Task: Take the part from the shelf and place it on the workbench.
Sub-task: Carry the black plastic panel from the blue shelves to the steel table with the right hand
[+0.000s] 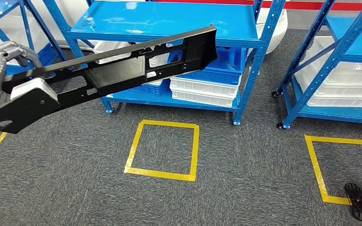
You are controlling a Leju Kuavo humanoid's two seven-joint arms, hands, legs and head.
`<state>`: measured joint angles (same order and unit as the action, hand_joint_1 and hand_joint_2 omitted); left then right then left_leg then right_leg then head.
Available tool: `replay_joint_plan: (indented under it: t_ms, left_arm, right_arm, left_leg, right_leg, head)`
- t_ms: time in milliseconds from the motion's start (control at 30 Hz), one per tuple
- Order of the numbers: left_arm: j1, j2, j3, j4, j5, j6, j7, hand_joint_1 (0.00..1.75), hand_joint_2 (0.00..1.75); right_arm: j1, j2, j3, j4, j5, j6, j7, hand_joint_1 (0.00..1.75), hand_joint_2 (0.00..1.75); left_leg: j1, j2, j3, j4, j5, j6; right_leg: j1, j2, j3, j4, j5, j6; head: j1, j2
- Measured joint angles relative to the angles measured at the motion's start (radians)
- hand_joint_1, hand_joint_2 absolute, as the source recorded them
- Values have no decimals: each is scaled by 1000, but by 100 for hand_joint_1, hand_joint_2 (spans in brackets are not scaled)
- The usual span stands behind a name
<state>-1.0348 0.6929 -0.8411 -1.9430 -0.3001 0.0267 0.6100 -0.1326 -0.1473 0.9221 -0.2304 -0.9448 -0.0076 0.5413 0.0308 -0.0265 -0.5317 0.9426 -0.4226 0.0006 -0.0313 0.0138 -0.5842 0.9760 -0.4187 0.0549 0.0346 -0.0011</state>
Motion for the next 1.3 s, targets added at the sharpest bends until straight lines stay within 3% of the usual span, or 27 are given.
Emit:
replay_joint_plan:
  t_ms: [67, 167, 200, 233, 267, 333, 400, 500, 567, 600, 667, 700, 733, 767, 800, 833, 900, 933, 1067, 1100, 1167, 1233, 1267, 1300]
  left_arm:
    - [0, 2, 0, 0, 0, 0, 0, 175, 175]
    - [2, 3, 1, 0, -1, 0, 0, 175, 175]
    - [5, 3, 0, 0, -1, 0, 0, 175, 175]
    - [8, 3, 0, 0, -1, 0, 0, 175, 175]
    - [10, 3, 0, 0, -1, 0, 0, 175, 175]
    - [10, 4, 1, 0, -1, 0, 0, 175, 175]
    - [9, 4, 2, 0, -2, 0, 0, 175, 175]
    - [9, 5, 3, 0, 1, 0, -4, 175, 175]
    - [9, 6, 5, 0, 8, 1, -13, 175, 175]
    - [9, 6, 8, -1, 14, 1, -19, 175, 175]
    - [9, 6, 11, -1, 25, 2, -30, 175, 175]
    - [10, 6, 12, -1, 31, 2, -36, 175, 175]
    - [10, 6, 12, -1, 36, 2, -40, 175, 175]
    - [11, 6, 12, -1, 41, 2, -45, 175, 175]
    - [11, 6, 13, -1, 44, 2, -48, 175, 175]
    - [11, 6, 15, -2, 46, 2, -51, 175, 175]
    - [9, 7, 18, -4, 51, 3, -53, 175, 175]
    - [8, 7, 20, -5, 52, 3, -53, 175, 175]
    - [8, 12, 24, -7, 56, 3, -53, 175, 175]
    - [8, 14, 26, -8, 56, 4, -53, 175, 175]
    - [7, 16, 29, -8, 56, 4, -53, 175, 175]
    - [11, 17, 30, -8, 56, 4, -53, 175, 175]
    - [12, 17, 30, -8, 56, 4, -53, 175, 175]
    - [13, 17, 31, -8, 56, 4, -53, 175, 175]
  right_arm:
    - [-1, 0, 0, 0, 1, 0, 1, 0, 0]
    - [-2, 0, 0, 0, 3, 0, 2, 0, 0]
    - [-2, 0, 0, 0, 3, 0, 2, 0, 0]
    - [-2, 0, 0, 0, 4, 0, 2, 0, 0]
    - [-2, 0, 0, 0, 5, 0, 2, 0, 0]
    - [-2, 0, 0, 0, 6, 0, 2, 0, 0]
    - [-3, 0, 0, 0, 8, 0, 1, 0, 0]
    - [-3, -1, 0, 0, 10, 0, 1, 0, 0]
    - [-3, -1, 0, 0, 11, 0, 2, 0, 0]
    - [-3, -1, 0, 0, 11, 0, 3, 0, 0]
    - [-3, -1, 0, 0, 12, 1, 2, 0, 0]
    - [-3, -1, 0, 0, 12, 1, 1, 0, 0]
    - [-2, -1, 0, 0, 12, 1, 1, 0, 0]
    - [-2, -1, 0, 0, 12, 1, 1, 0, 0]
    - [-2, -1, 0, 0, 12, 1, 2, 0, 0]
    - [-2, -2, 0, 0, 12, 1, 2, 0, 0]
    - [-3, -6, 0, 0, 12, 1, 3, 0, 0]
    - [-3, -8, 0, 0, 12, 1, 1, 0, 0]
    - [-5, -10, 0, 0, 11, 0, -1, 0, 0]
    - [-5, -10, 0, 0, 11, 0, 0, 0, 0]
    - [-5, -10, 0, 0, 11, 0, 2, 0, 0]
    - [-4, -10, 0, 0, 11, 0, 2, 0, 0]
    - [-4, -10, 0, 0, 11, 0, 2, 0, 0]
    - [-4, -9, 0, 0, 11, 0, 2, 0, 0]
  left_leg:
    - [3, 6, -16, 39, -25, -4]
    - [-1, 14, -121, 247, -112, -3]
    - [-2, 14, -156, 307, -127, -1]
    - [-3, 15, -173, 331, -123, 2]
    - [-5, 15, -168, 308, -100, 7]
    - [-12, 21, -109, 166, -23, 21]
    - [-23, 31, -56, 48, 20, 29]
    - [-29, 26, -48, 24, 23, 34]
    - [-26, 21, -46, 21, 27, 43]
    - [-25, 20, -44, 19, 29, 49]
    - [-27, 17, -43, 19, 29, 55]
    - [-29, 14, -43, 19, 28, 57]
    - [-31, 10, -42, 19, 28, 58]
    - [-32, 6, -41, 19, 27, 59]
    - [-34, 2, -39, 19, 26, 60]
    - [-35, -1, -37, 19, 26, 60]
    - [-38, -7, -36, 20, 24, 57]
    - [-38, -9, -37, 21, 23, 54]
    - [-33, -9, -47, 41, 6, 36]
    - [-32, -4, -64, 79, -17, 31]
    - [-25, 6, -128, 215, -84, 19]
    - [-16, 9, -182, 324, -117, 8]
    - [-12, 11, -182, 321, -105, 4]
    - [-8, 15, -159, 274, -76, -1]
  right_leg:
    - [1, -3, 3, -1, -2, -16]
    - [4, -8, 7, -1, -5, -27]
    - [7, -10, 8, -1, -6, -29]
    - [9, -12, 10, -1, -7, -30]
    - [11, -13, 13, -1, -9, -31]
    - [13, -15, 22, -1, -14, -30]
    - [16, -16, 24, -1, -18, -23]
    - [19, -21, 23, -4, -19, -11]
    - [18, -23, 15, 20, -40, -4]
    - [18, -22, -4, 63, -66, -2]
    - [18, -21, -69, 201, -132, -1]
    - [18, -21, -102, 266, -153, -1]
    - [19, -20, -121, 299, -156, -1]
    - [20, -19, -120, 290, -139, -3]
    - [21, -18, -99, 241, -105, -7]
    - [23, -13, -63, 165, -64, -13]
    - [29, -3, 0, 33, -14, -25]
    - [32, -1, 15, 1, -7, -29]
    - [29, -12, 26, -21, -2, -37]
    - [25, -15, 29, -25, 0, -40]
    - [21, -21, 31, -27, 1, -42]
    - [20, -27, 31, -27, 0, -41]
    - [19, -30, 32, -26, -1, -39]
    - [17, -32, 33, -26, -3, -37]
  head:
    - [0, 0]
    - [-1, 0]
    - [-1, 0]
    - [-1, 0]
    - [-1, 0]
    - [-1, 0]
    - [-1, 0]
    - [0, 0]
    - [1, 0]
    - [1, 0]
    - [1, 0]
    - [1, 0]
    - [1, 0]
    - [1, 0]
    - [1, 0]
    - [1, 0]
    - [1, 0]
    - [0, 0]
    - [0, 0]
    - [0, 0]
    - [-1, 0]
    - [-2, 0]
    - [-2, 0]
    - [-2, 0]
